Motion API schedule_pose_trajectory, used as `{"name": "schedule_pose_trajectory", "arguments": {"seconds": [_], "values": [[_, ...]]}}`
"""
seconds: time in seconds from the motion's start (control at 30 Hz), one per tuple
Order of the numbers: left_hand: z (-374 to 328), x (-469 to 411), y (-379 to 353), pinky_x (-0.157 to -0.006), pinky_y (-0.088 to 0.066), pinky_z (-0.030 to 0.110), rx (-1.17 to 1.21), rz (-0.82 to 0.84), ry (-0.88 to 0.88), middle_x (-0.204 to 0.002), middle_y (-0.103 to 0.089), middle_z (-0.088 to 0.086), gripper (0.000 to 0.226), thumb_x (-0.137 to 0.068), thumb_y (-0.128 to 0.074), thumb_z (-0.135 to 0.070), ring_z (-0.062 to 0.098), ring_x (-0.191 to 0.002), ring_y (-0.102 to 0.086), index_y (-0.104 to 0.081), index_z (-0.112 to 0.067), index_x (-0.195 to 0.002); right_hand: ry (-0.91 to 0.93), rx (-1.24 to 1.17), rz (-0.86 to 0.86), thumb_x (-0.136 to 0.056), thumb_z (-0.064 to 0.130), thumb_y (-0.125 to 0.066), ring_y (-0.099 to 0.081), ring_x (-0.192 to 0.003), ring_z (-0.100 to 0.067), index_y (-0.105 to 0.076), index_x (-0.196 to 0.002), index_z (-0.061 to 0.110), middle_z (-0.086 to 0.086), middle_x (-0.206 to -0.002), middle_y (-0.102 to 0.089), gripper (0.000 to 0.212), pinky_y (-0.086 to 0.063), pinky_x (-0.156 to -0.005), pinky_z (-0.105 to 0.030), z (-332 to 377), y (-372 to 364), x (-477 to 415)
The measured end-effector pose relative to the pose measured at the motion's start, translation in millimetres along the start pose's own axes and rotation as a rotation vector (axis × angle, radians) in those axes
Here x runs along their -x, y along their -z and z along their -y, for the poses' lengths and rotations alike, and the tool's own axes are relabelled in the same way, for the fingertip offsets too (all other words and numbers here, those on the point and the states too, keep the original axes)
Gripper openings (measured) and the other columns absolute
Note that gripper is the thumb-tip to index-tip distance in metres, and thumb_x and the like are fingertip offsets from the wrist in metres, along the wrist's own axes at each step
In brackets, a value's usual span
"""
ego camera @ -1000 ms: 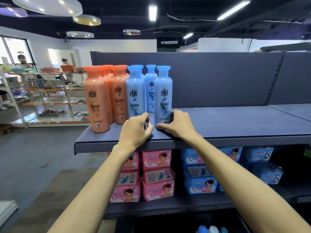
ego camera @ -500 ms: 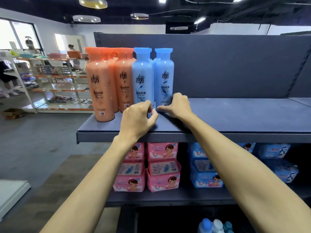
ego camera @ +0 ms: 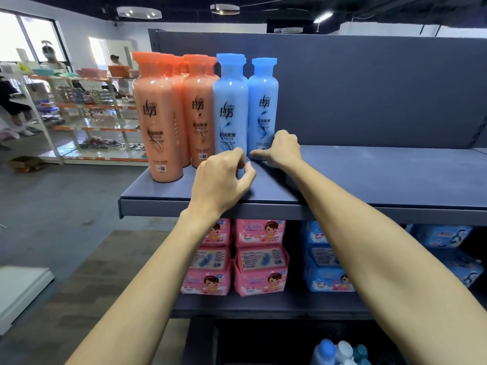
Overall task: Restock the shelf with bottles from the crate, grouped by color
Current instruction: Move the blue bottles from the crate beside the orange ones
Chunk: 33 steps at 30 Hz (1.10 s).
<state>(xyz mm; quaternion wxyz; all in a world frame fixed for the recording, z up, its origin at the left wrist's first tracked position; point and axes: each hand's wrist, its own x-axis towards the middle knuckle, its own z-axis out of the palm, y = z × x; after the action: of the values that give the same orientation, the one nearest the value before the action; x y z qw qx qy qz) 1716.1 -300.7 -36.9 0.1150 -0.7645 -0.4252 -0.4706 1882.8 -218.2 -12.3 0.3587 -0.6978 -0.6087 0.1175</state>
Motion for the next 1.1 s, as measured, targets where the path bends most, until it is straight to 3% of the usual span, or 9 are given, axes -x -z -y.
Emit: {"name": "schedule_pose_trajectory", "arguments": {"seconds": [0.8,0.9,1.03,1.1], "values": [[2,-1,-1,-0.053,-0.047,0.038,0.088,0.005,0.06,-0.054,-0.052,-0.001,0.023,-0.085,-0.054,-0.032,0.022,-0.053,-0.049,-0.053,-0.013,-0.07,-0.02,-0.013,0.01,-0.072,0.037,-0.087,-0.061,-0.087,-0.028,-0.054,-0.094,0.009,-0.008,-0.103,-0.059,0.048,-0.052,-0.07,-0.034,8,1,-4],[1,-1,-1,-0.053,-0.047,0.038,0.095,0.005,0.06,-0.054,-0.051,-0.001,0.024,-0.085,-0.053,-0.031,0.021,-0.052,-0.049,-0.053,-0.013,-0.07,-0.011,-0.007,0.033,-0.073,0.037,-0.086,-0.061,-0.086,-0.028,-0.054,-0.095,0.009,-0.009,-0.104,-0.059,0.048,-0.047,-0.067,-0.032,9,1,-5],[1,0,-2,-0.053,-0.047,0.038,0.087,0.007,0.059,-0.054,-0.051,-0.002,0.024,-0.086,-0.053,-0.031,0.02,-0.052,-0.049,-0.053,-0.014,-0.07,-0.017,-0.001,0.021,-0.075,0.036,-0.086,-0.055,-0.081,-0.027,-0.047,-0.086,0.011,-0.005,-0.091,-0.053,0.048,-0.043,-0.066,-0.032,9,1,-2],[1,1,-1,-0.052,-0.047,0.038,0.073,0.007,0.056,-0.055,-0.051,-0.002,0.024,-0.086,-0.053,-0.03,0.021,-0.052,-0.049,-0.052,-0.014,-0.069,-0.013,0.001,0.01,-0.075,0.037,-0.086,-0.054,-0.083,-0.027,-0.05,-0.091,0.008,-0.002,-0.086,-0.05,0.049,-0.044,-0.066,-0.033,10,1,1]]}}
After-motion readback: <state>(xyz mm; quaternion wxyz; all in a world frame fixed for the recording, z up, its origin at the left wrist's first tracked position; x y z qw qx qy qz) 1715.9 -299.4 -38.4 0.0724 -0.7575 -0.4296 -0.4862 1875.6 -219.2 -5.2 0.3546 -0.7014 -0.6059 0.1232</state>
